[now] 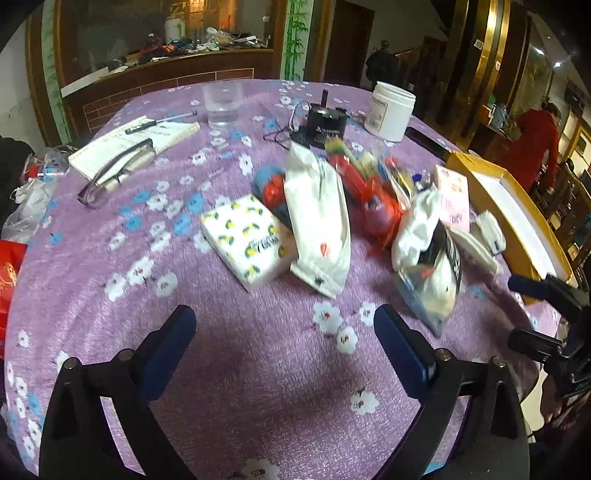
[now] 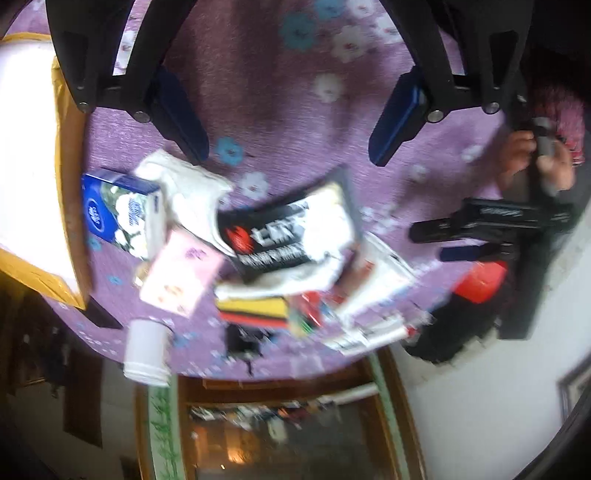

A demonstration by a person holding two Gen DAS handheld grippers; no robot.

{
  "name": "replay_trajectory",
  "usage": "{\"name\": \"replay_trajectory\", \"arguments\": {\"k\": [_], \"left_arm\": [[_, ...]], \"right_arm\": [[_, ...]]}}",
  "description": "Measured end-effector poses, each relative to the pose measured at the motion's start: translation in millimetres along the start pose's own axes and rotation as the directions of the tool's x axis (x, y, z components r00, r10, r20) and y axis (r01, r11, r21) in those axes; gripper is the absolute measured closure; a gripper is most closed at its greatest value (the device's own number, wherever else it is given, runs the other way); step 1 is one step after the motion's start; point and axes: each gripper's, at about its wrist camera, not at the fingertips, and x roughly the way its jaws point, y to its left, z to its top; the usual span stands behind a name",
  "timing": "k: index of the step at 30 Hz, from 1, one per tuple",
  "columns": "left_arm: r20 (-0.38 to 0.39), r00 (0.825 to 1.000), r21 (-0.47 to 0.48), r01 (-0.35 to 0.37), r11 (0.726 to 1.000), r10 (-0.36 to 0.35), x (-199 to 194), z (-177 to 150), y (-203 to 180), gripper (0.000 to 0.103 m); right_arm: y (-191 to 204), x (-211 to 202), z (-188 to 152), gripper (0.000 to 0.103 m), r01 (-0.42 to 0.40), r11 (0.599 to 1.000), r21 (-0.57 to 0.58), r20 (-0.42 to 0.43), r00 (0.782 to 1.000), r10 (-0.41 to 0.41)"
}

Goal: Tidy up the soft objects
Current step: 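Grasp the white wet-wipe pack with the left gripper while the right grasps the black snack bag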

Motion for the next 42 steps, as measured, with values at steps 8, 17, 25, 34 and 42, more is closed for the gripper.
{"name": "replay_trajectory", "arguments": {"k": [8, 17, 25, 34, 42], "left_arm": [[-0.02, 0.999, 0.041, -0.029, 0.999, 0.03, 15.6, 37.1, -29.3, 0.007], [-0.088, 0.989, 0.084, -0.112, 0.99, 0.119, 59.2, 45.1, -41.1, 0.047], [0.022, 0.998, 0.002, -0.058, 0.998, 0.058, 37.0, 38.3, -36.1, 0.071], [0.086, 0.996, -0.077, 0.019, 0.997, -0.012, 15.0, 23.1, -18.6, 0.071], [0.09, 0.994, -0.075, 0.065, 0.995, -0.058, 15.8, 22.2, -15.5, 0.071]], "right_arm": [[-22.3, -17.7, 1.4, 0.028, -0.067, 0.992, 0.11, 0.084, 0.995, 0.058], [-29.0, -34.5, -4.8, 0.028, -0.102, 0.984, 0.145, 0.117, 0.989, 0.085], [-24.2, -19.4, 2.6, 0.028, -0.198, 0.956, 0.217, 0.073, 0.98, 0.186], [-32.8, 29.1, 35.3, 0.027, -0.179, 0.872, 0.456, -0.015, 0.978, 0.208], [-39.6, 77.1, 54.9, 0.031, -0.049, 0.815, 0.578, -0.102, 0.986, 0.132]]}}
